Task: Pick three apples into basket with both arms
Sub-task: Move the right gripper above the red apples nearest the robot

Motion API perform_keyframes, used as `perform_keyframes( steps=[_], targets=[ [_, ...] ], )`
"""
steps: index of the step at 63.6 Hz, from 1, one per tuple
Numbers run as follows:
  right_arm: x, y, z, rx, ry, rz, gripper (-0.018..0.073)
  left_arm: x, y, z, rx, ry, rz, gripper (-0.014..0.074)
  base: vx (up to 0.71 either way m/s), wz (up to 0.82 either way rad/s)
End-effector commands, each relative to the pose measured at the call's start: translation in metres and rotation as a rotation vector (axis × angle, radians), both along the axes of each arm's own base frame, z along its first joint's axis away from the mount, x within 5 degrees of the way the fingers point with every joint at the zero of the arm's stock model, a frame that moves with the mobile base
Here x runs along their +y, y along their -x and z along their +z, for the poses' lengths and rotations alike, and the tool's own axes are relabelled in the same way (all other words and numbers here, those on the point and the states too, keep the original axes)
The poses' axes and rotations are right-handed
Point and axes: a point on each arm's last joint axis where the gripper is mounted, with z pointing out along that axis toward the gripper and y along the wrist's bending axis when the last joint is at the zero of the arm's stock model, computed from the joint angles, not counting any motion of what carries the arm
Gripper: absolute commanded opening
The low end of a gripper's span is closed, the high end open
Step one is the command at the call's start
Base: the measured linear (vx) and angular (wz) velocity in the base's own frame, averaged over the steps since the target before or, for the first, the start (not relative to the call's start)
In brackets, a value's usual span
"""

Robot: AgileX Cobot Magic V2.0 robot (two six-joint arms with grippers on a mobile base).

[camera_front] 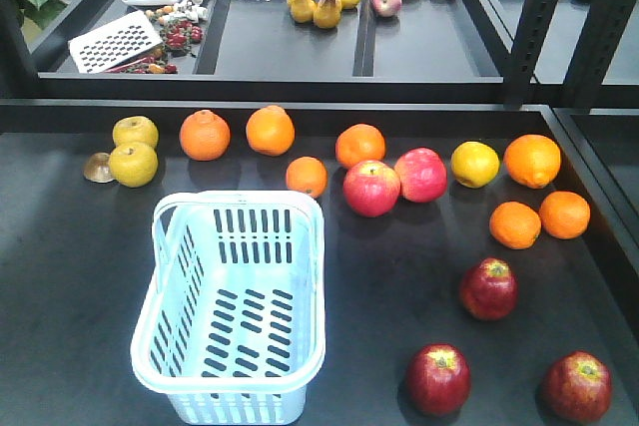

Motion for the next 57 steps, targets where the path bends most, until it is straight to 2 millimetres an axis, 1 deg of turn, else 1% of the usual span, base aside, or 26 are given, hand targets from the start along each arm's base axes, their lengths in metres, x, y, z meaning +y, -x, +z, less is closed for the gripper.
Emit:
perform_keyframes(
  steps=[1, 8, 12, 21, 32, 36, 40, 48, 52, 57],
  targets=[
    [0.000, -0.007, 0.010, -0.048, 0.001, -0.003, 0.0000, 0.000, 0.000, 0.012, -0.082, 0.022, -0.010, 0.0543, 0.00, 0.00],
    [0.000, -0.007, 0.009, -0.039, -0.003, -0.002, 0.0051, 0.000, 0.000, 0.012, -0.082, 0.022, -0.010, 0.0543, 0.00, 0.00],
    [0.000, -0.006, 0.008, -0.020, -0.003, -0.001, 0.0111, 0.000, 0.000, 0.012, -0.082, 0.022, -0.010, 0.0543, 0.00, 0.00],
    [0.000, -0.003, 0.005, 0.023, 0.000, 0.000, 0.0301, 0.000, 0.000, 0.012, -0.082, 0.023, -0.010, 0.0543, 0.00, 0.00],
    [-0.002, -0.001, 0.004, 0.052, 0.020, -0.006, 0.0594, 0.000, 0.001, 0.012, -0.081, 0.023, -0.011, 0.0543, 0.00, 0.00],
    [-0.003, -0.001, 0.004, 0.051, 0.031, -0.009, 0.0673, 0.000, 0.001, 0.012, -0.081, 0.023, -0.011, 0.0543, 0.00, 0.00],
    [-0.003, -0.002, 0.004, 0.041, 0.041, 0.000, 0.0728, 0.000, 0.001, 0.012, -0.081, 0.023, -0.011, 0.0543, 0.00, 0.00],
    [0.001, -0.011, 0.002, 0.071, 0.041, 0.049, 0.0722, 0.000, 0.001, 0.012, -0.081, 0.023, -0.011, 0.0543, 0.00, 0.00],
    [0.004, -0.020, -0.001, 0.116, 0.049, 0.103, 0.0719, 0.000, 0.001, 0.012, -0.081, 0.023, -0.011, 0.0543, 0.00, 0.00],
    [0.008, -0.040, -0.010, 0.183, 0.073, 0.194, 0.0717, 0.000, 0.001, 0.012, -0.081, 0.023, -0.011, 0.0543, 0.00, 0.00]
  ],
)
